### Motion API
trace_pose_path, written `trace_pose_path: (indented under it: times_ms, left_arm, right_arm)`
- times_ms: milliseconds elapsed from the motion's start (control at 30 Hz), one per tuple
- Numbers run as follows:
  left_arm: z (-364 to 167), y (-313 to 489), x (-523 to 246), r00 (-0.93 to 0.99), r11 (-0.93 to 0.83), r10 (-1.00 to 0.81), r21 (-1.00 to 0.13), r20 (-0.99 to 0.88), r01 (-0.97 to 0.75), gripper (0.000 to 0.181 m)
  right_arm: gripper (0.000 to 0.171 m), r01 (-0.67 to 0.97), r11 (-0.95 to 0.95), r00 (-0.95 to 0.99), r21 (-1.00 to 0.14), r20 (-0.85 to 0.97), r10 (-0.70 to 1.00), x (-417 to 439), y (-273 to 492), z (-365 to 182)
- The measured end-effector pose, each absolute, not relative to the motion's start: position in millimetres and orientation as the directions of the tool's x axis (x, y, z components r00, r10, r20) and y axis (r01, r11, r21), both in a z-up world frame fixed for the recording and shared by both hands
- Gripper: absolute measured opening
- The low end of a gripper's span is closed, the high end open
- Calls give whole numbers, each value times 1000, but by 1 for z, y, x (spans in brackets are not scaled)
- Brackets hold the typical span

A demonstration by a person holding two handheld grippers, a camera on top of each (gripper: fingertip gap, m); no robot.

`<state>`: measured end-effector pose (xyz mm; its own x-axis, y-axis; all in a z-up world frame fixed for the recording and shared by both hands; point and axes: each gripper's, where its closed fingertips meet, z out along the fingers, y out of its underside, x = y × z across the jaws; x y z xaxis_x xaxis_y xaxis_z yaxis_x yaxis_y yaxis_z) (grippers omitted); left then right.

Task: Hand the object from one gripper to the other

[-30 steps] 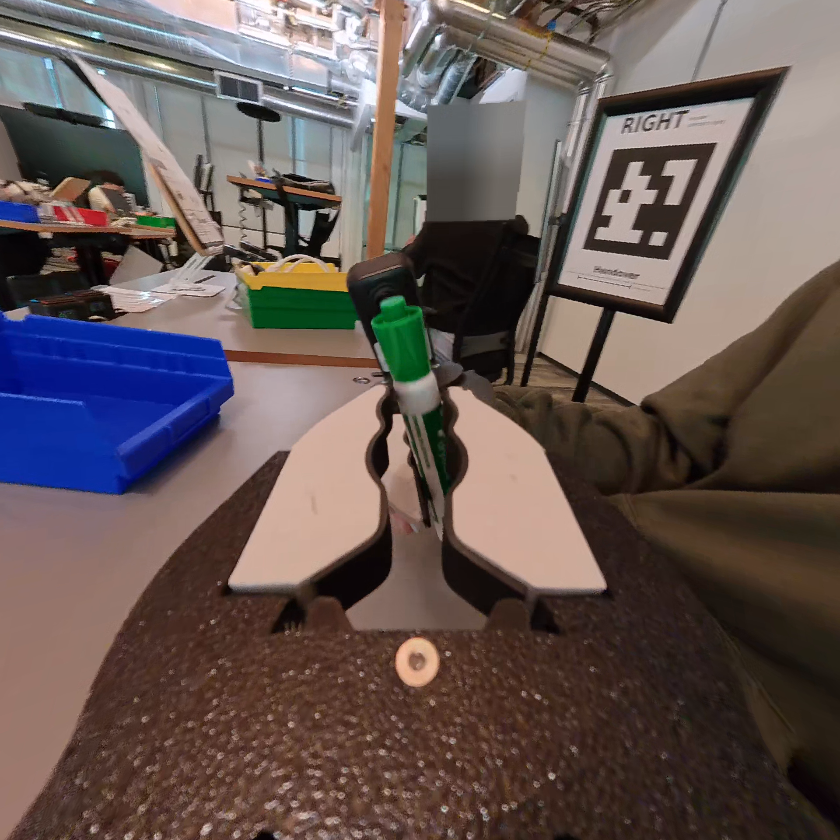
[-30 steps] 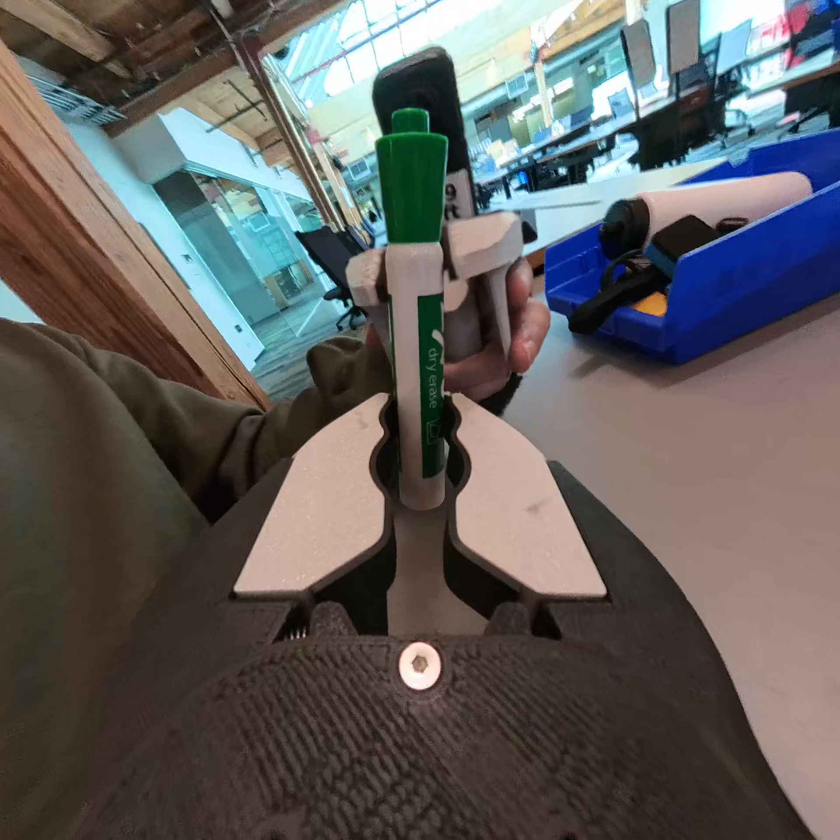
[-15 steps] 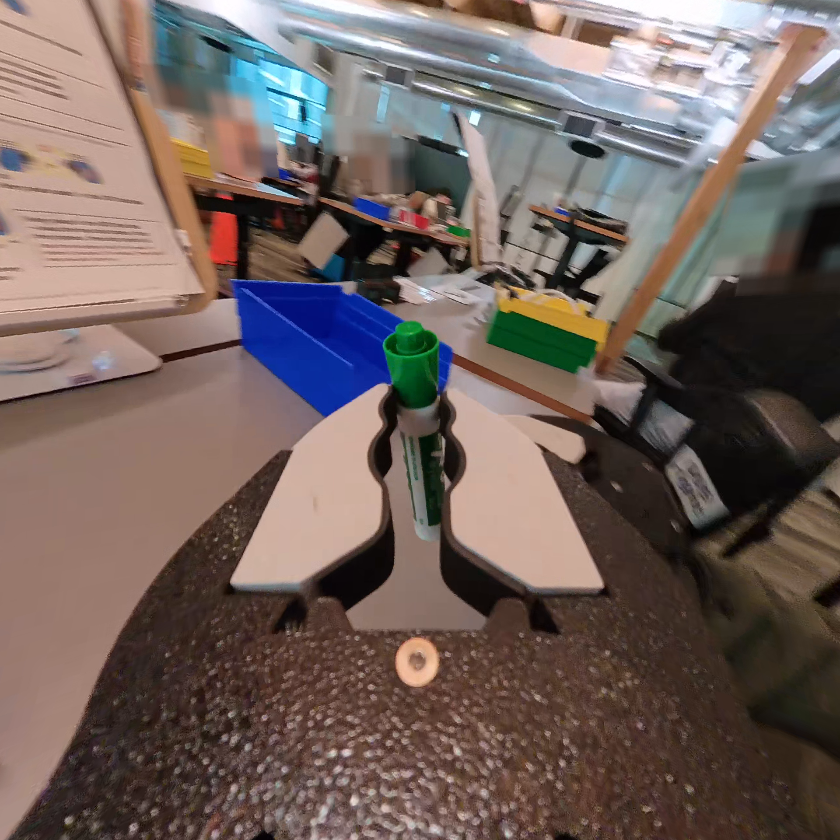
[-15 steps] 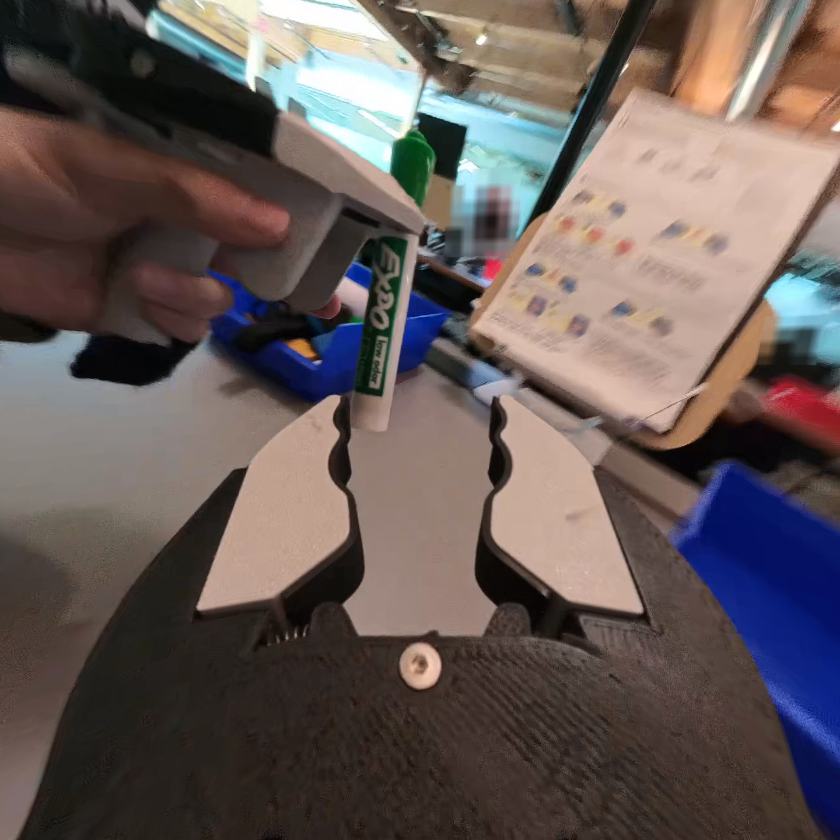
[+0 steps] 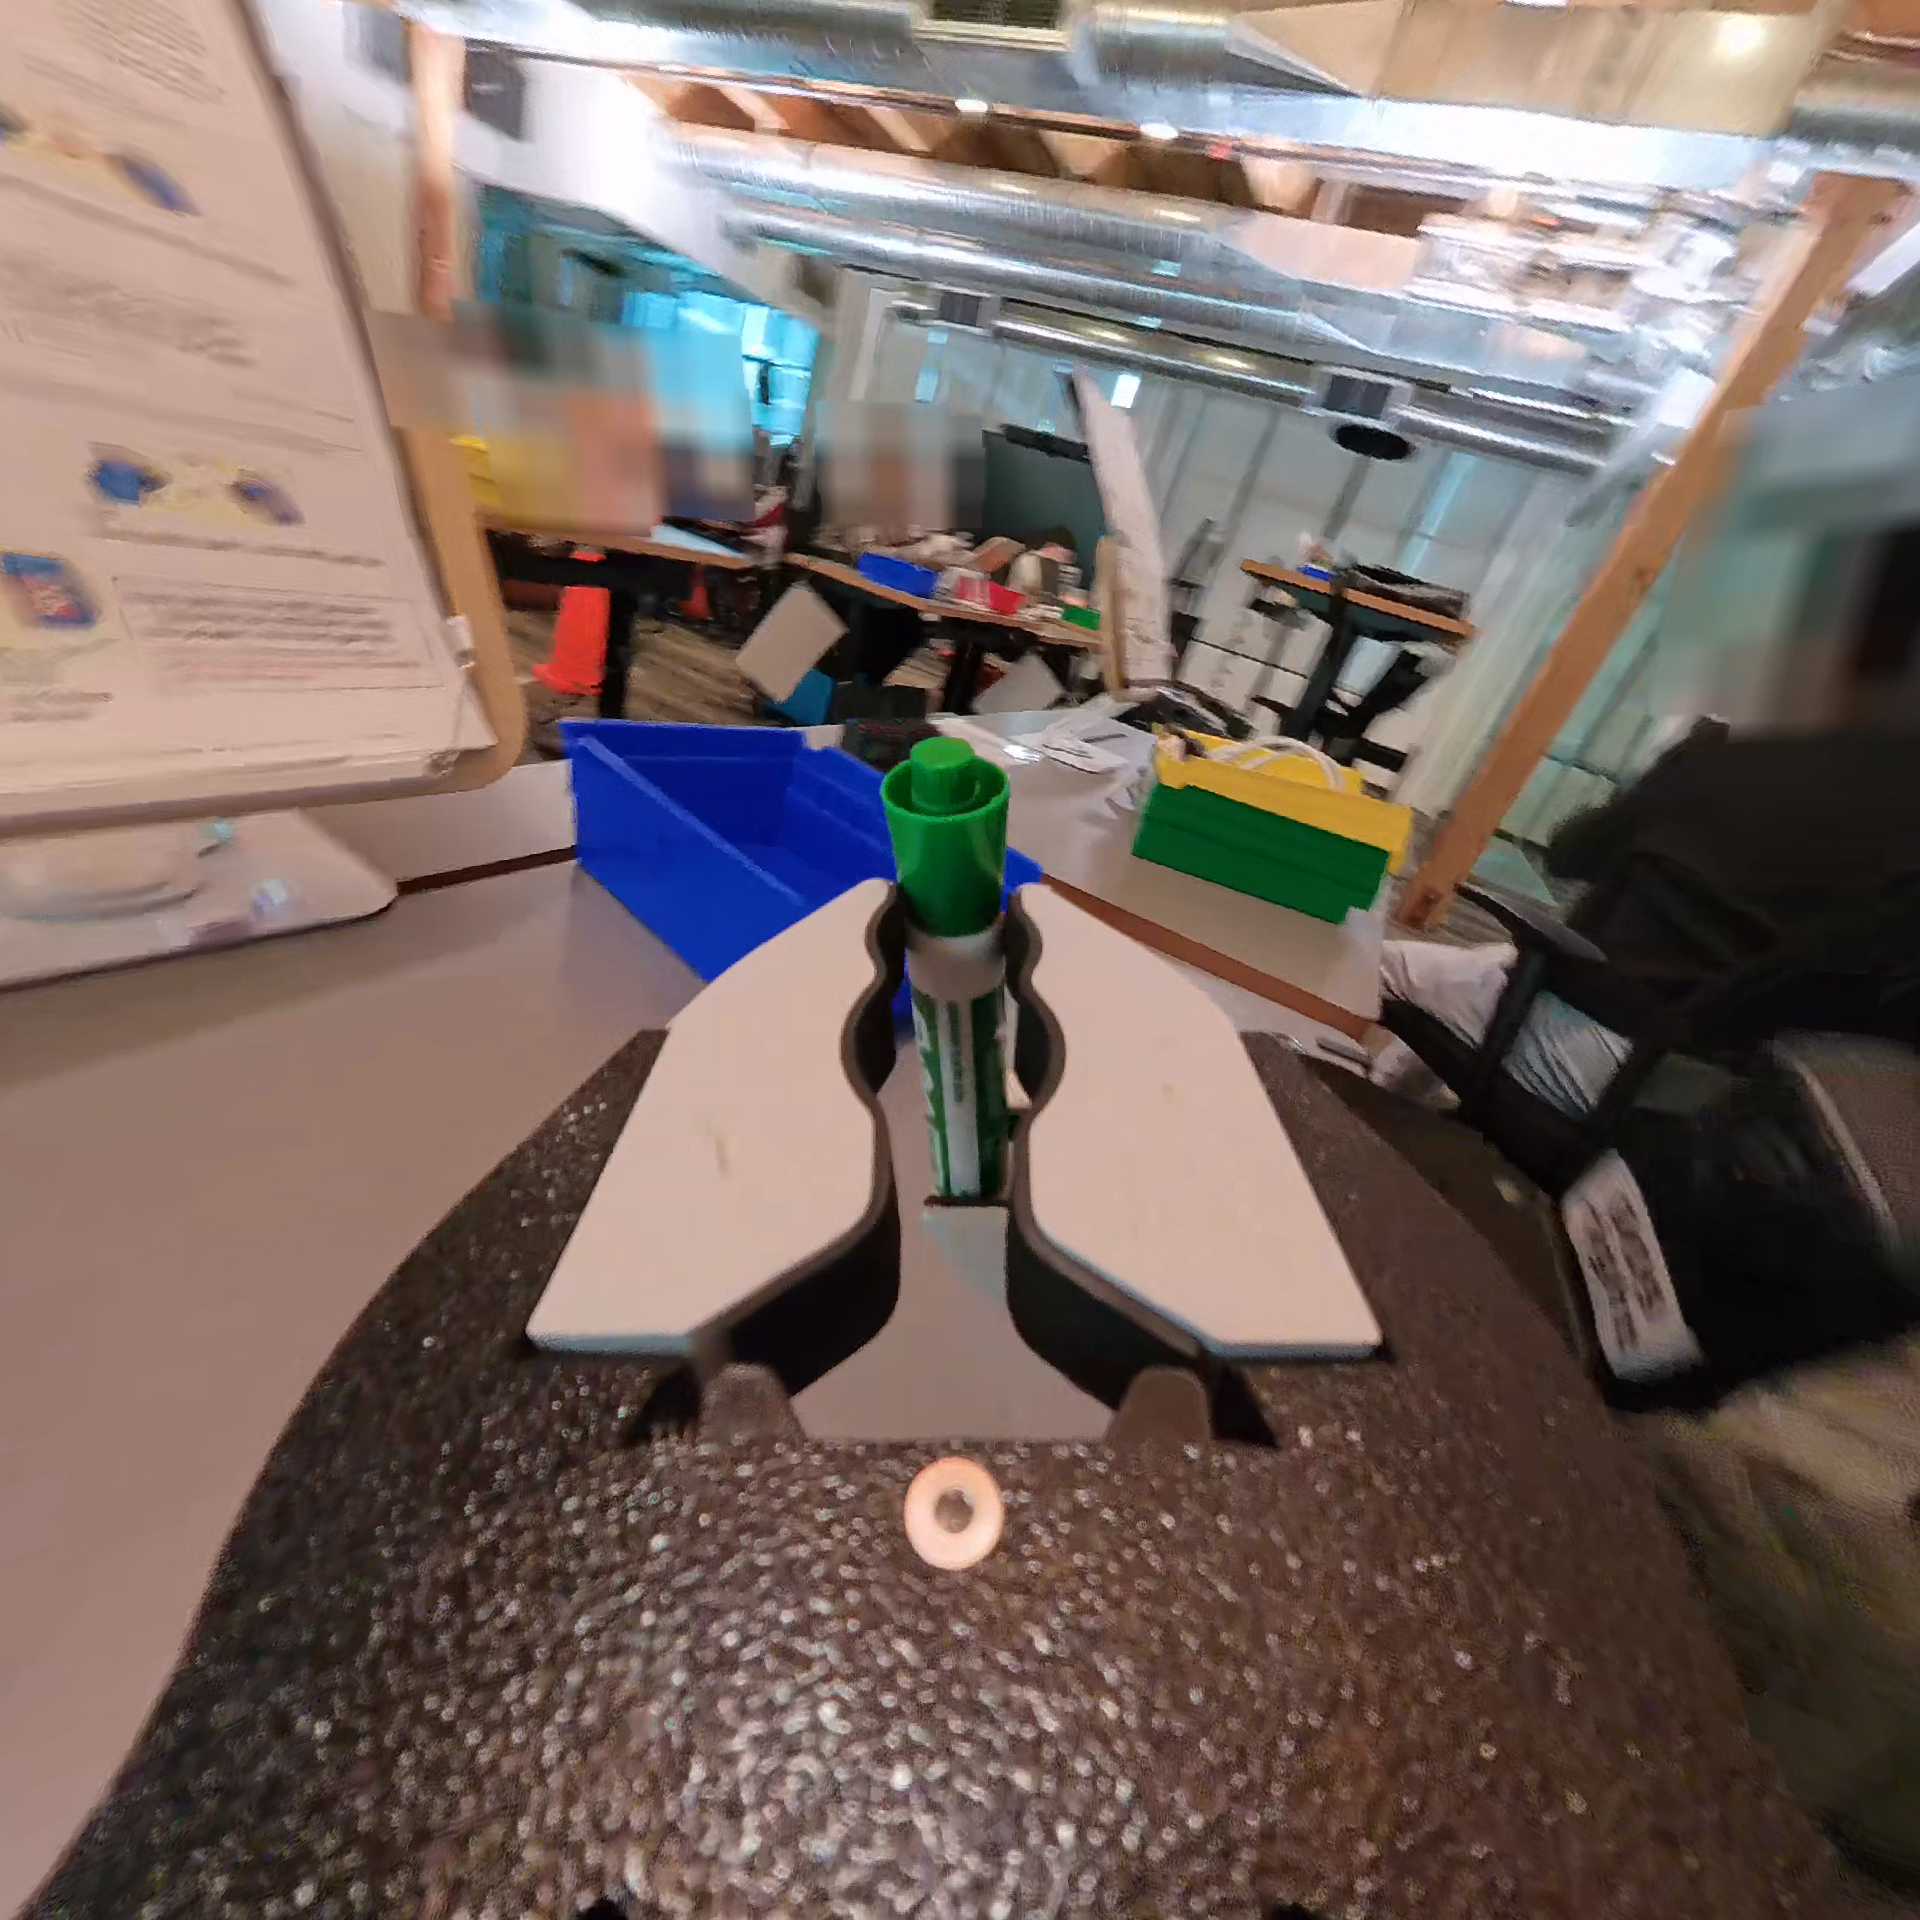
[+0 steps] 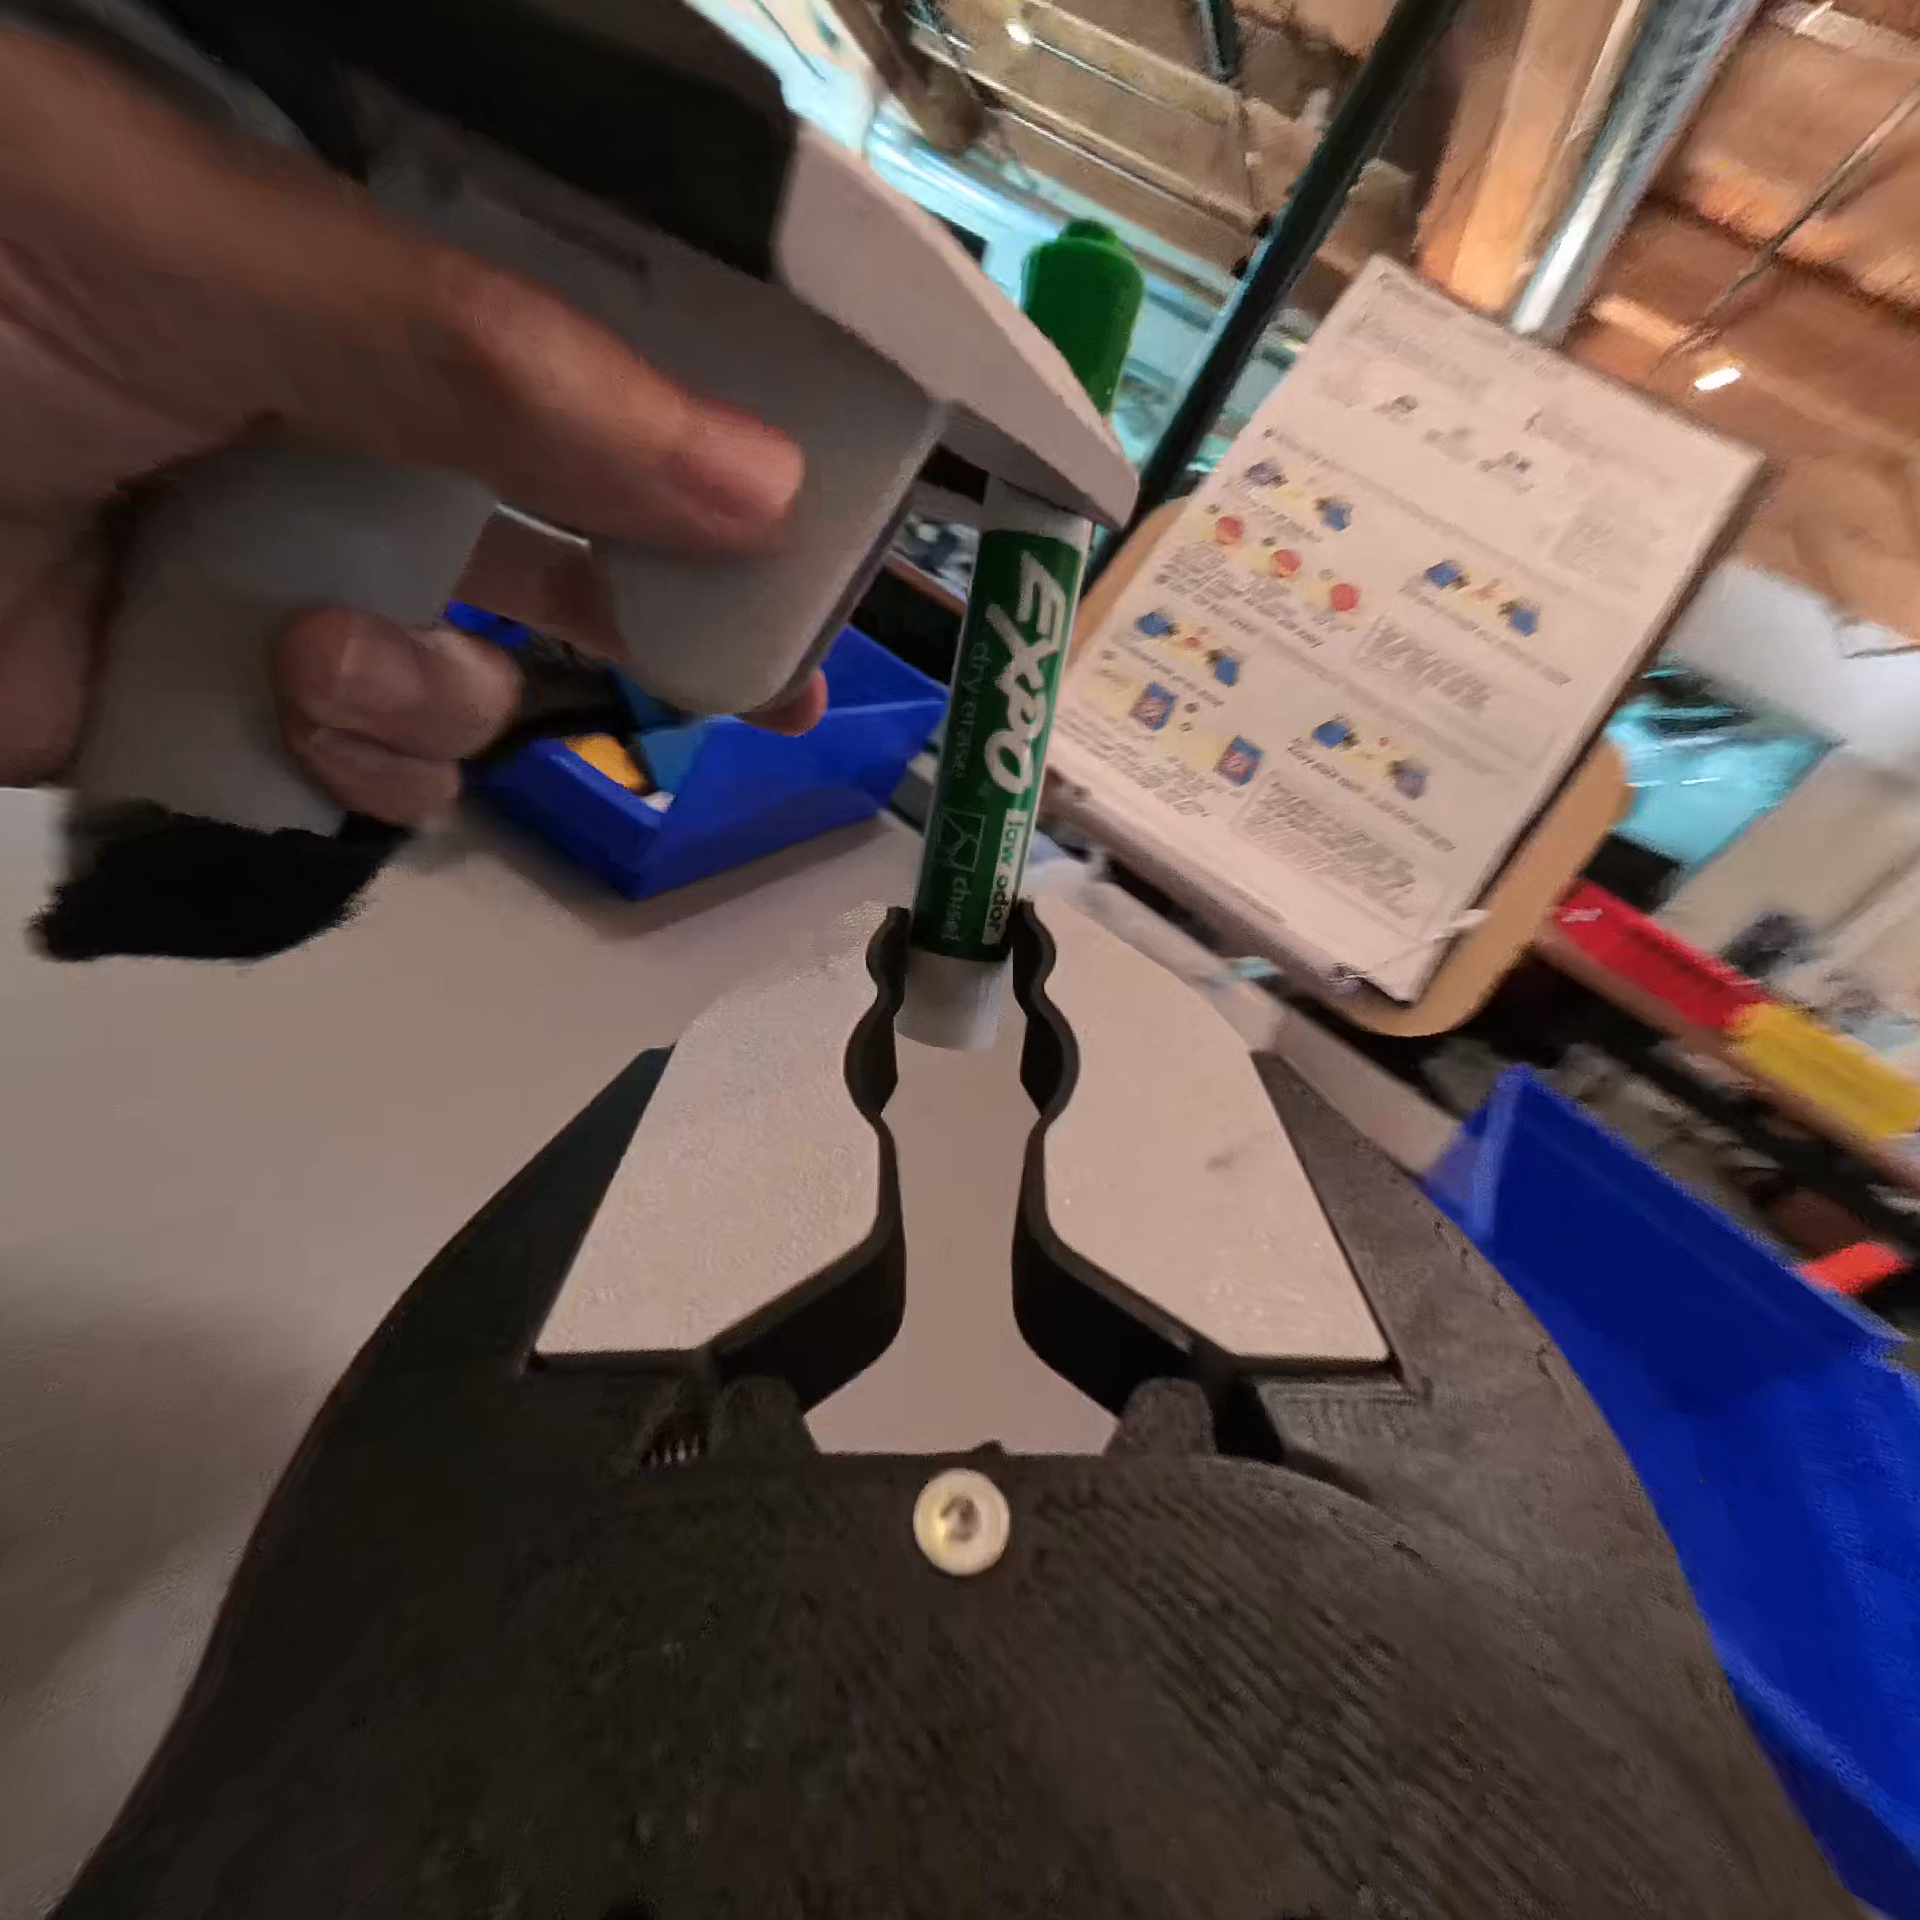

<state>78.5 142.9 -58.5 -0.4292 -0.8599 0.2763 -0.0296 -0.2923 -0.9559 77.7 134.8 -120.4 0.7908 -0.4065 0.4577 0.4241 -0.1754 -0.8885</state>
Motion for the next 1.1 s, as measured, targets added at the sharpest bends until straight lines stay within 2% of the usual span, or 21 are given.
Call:
trace_pose_path:
  times_ms: [67, 133, 167, 267, 300, 400, 533, 633, 700, 767, 833, 900, 967, 1100]
  left_arm:
    - [-54, 137, 73, -535, -237, -822, -971, 196, 7, 20]
    - [-53, 130, 62, -657, -188, -743, -982, 127, 23, 23]
    - [-55, 123, 52, -741, -166, -663, -986, 104, 10, 25]
    - [-64, 110, 20, -907, -146, -403, -987, 123, -69, 28]
    - [-66, 109, 14, -927, -141, -356, -988, 116, -69, 29]
    - [-63, 109, 11, -940, -177, -328, -984, 90, -32, 29]
    - [-71, 99, 7, -964, -160, -237, -984, 118, -81, 32]
    - [-74, 94, 3, -978, -154, -192, -987, 85, -55, 21]
    - [-74, 93, 7, -976, -158, -192, -985, 99, -69, 20]
    - [-79, 95, 23, -951, -115, -292, -991, 102, -71, 19]
    - [-90, 102, 47, -874, -5, -485, -999, 41, -44, 19]
    - [-103, 112, 68, -756, 162, -651, -986, -70, -49, 18]
    - [-108, 120, 82, -630, 308, -746, -950, -216, -39, 18]
    - [-108, 113, 92, -482, 520, -737, -853, -474, 44, 18]
  right_arm:
    - [19, 303, -74, 916, -950, 312, -254, 65, 137, -120]
    - [20, 102, 10, 994, -995, 102, 24, 41, 135, -119]
    - [20, -11, 33, 984, -999, -5, 176, 27, 130, -116]
    - [20, -307, 106, 855, -946, -225, 467, 6, 108, -94]
    - [20, -353, 106, 815, -930, -250, 523, 2, 102, -90]
    - [19, -360, 39, 777, -932, -277, 566, -4, 100, -100]
    - [19, -398, 2, 711, -917, -308, 633, -17, 99, -103]
    - [19, -411, -2, 711, -912, -322, 625, -15, 99, -104]
    - [19, -423, 10, 731, -906, -334, 595, -10, 99, -105]
    - [23, -357, 44, 857, -933, -308, 414, 15, 107, -114]
    - [47, -234, 85, 964, -968, -221, 147, 48, 108, -117]
    - [47, -134, 121, 990, -984, -138, -22, 65, 102, -104]
    - [45, -66, 155, 990, -986, -84, -110, 68, 99, -87]
    - [43, 8, 127, 951, -992, -31, -307, 82, 98, -76]
